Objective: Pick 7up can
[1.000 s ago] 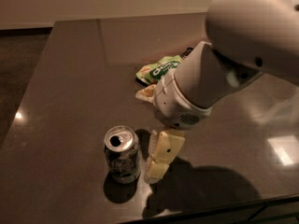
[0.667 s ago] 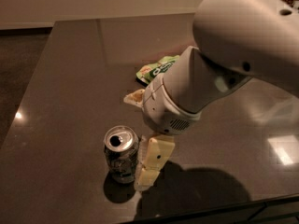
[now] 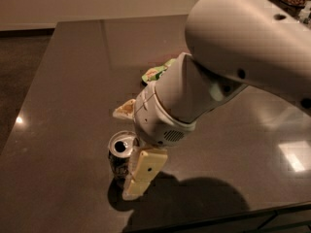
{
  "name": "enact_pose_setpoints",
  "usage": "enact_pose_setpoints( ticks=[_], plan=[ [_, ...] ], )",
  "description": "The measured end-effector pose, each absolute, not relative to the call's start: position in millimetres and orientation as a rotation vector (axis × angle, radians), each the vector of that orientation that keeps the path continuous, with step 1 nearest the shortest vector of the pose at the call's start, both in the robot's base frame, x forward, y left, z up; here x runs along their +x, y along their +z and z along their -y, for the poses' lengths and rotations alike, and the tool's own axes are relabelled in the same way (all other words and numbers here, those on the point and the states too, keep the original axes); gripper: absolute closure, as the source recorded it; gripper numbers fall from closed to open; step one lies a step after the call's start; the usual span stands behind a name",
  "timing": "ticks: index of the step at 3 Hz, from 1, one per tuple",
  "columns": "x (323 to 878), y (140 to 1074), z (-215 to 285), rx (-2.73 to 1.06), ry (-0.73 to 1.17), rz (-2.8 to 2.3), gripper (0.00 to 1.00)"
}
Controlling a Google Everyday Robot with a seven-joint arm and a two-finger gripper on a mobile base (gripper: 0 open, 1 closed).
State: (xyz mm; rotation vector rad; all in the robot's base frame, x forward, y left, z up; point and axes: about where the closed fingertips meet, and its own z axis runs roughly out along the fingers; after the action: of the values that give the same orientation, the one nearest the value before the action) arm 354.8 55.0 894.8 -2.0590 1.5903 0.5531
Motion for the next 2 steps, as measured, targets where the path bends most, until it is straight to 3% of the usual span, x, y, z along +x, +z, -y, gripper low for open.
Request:
enact_pose_setpoints(
  ticks=[2],
  plan=[
    [355.8, 910.1, -57.8, -2.061, 0.575, -1.568, 0.75]
  ],
)
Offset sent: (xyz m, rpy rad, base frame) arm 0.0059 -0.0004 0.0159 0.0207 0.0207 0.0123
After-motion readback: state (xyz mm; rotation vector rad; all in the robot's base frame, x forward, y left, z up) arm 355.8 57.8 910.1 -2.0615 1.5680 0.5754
